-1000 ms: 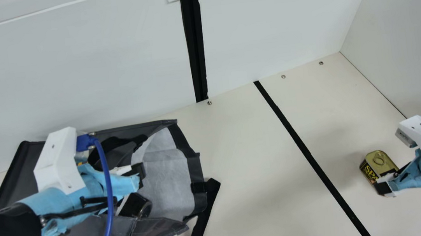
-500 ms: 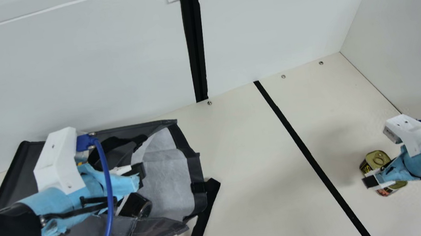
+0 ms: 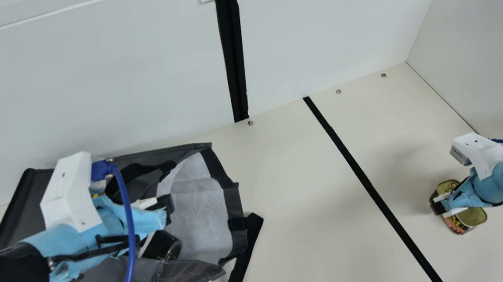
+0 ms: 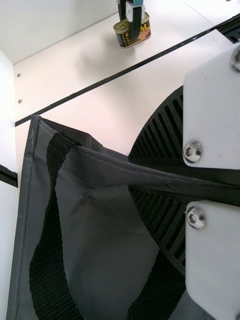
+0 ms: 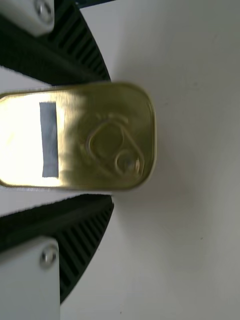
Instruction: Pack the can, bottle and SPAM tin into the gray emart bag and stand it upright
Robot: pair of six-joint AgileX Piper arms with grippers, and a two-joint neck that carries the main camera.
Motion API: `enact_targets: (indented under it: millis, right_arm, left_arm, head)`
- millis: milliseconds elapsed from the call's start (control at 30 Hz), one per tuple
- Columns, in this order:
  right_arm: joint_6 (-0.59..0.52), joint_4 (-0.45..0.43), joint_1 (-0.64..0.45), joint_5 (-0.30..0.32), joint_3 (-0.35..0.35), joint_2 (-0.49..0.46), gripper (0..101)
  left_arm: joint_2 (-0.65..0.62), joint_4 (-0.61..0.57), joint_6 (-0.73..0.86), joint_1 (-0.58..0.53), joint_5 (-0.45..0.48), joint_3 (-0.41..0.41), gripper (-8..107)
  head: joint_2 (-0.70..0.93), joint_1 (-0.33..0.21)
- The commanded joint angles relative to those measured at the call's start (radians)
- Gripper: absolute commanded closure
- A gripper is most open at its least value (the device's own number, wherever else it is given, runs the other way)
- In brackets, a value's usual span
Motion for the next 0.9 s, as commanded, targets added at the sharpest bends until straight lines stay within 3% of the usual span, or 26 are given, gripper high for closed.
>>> enact_targets:
  millis: [0, 200, 867]
  right_arm:
    - [-0.004, -0.002, -0.001, -0.002, -0.004, 0.004, 60]
    - [-0.018, 0.009, -0.003, 0.005, -0.024, 0.01, 100]
    - [-0.199, 0.081, 0.044, 0.121, -0.096, -0.031, 101]
  left_arm:
    - [0.0, 0.0, 0.0, 0.0, 0.0, 0.0, 107]
    - [0.0, 0.0, 0.0, 0.0, 0.0, 0.0, 107]
    - [0.0, 0.0, 0.0, 0.0, 0.0, 0.0, 107]
  head:
    - [-0.002, -0.023]
    - [-0.002, -0.023]
    - [-0.002, -0.023]
